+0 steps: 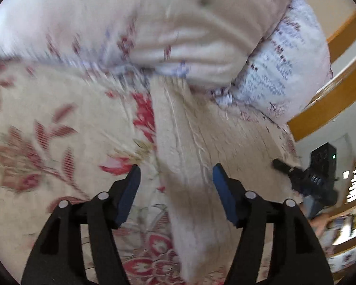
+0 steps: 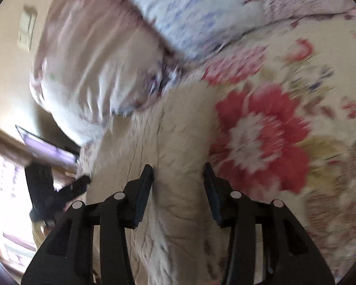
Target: Fold small clothes
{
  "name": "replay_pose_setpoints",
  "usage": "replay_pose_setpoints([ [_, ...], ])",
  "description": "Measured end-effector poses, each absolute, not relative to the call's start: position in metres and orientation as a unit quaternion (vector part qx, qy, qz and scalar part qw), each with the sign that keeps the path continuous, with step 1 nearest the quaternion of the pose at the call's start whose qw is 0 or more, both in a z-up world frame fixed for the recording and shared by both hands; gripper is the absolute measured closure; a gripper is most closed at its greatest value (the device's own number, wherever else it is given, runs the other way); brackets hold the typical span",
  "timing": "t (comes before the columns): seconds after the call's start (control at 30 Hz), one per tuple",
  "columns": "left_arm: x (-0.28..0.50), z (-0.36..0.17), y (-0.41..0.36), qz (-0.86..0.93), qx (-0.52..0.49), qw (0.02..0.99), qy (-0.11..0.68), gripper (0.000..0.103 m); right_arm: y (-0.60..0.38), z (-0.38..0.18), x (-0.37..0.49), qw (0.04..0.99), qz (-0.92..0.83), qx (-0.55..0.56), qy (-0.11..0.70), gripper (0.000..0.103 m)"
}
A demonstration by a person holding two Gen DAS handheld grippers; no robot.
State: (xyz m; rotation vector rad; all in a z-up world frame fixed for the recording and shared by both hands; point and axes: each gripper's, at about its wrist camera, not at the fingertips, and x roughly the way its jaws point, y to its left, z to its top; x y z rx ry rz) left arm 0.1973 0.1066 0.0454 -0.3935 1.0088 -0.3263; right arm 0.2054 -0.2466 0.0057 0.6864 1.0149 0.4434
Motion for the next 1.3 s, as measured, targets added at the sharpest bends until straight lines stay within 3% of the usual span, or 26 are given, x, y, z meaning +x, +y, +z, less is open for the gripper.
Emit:
replay_pose_setpoints([
  [0.17, 0.156, 0.071, 0.091, -0.165, -0.144, 0.880, 0.421, 0.027, -0.250, 0.009, 0.223, 0.792, 0.203, 0.332, 0.470, 0.059],
  [0.27, 0.140, 0.075, 0.076, -0.175, -0.114, 0.885, 0.417, 0.023, -0.231, 0.016, 0.229, 0.811, 0.204, 0.292, 0.465, 0.092],
  [0.43, 0.135, 0.070, 0.061, -0.162, -0.078, 0.890, 0.420, 0.023, -0.228, 0.044, 0.229, 0.869, 0.143, 0.241, 0.407, 0.094],
  [0.63, 0.129, 0.059, 0.067, -0.154, -0.092, 0.884, 0.432, 0.023, -0.229, 0.005, 0.249, 0.839, 0.095, 0.227, 0.486, 0.094],
  [0.73, 0.126, 0.055, 0.072, -0.149, -0.102, 0.881, 0.437, 0.023, -0.230, 0.014, 0.244, 0.844, 0.109, 0.220, 0.477, 0.091],
  [0.8, 0.123, 0.054, 0.075, -0.143, -0.105, 0.882, 0.437, 0.023, -0.235, 0.025, 0.231, 0.851, 0.110, 0.214, 0.467, 0.077],
  [0.87, 0.120, 0.054, 0.077, -0.135, -0.106, 0.884, 0.435, 0.020, -0.236, 0.037, 0.213, 0.863, 0.123, 0.210, 0.442, 0.070],
  [1.03, 0.115, 0.054, 0.080, -0.126, -0.103, 0.886, 0.434, 0.019, -0.217, 0.060, 0.167, 0.874, 0.210, 0.180, 0.400, 0.068],
  [1.13, 0.117, 0.050, 0.078, -0.118, -0.096, 0.885, 0.440, 0.019, -0.196, 0.055, 0.152, 0.868, 0.233, 0.137, 0.417, 0.063],
  [1.2, 0.119, 0.046, 0.076, -0.110, -0.092, 0.883, 0.447, 0.017, -0.185, 0.034, 0.153, 0.869, 0.178, 0.088, 0.453, 0.046],
  [1.3, 0.122, 0.039, 0.076, -0.106, -0.101, 0.876, 0.460, 0.013, -0.185, 0.014, 0.151, 0.870, 0.155, 0.084, 0.460, 0.044],
])
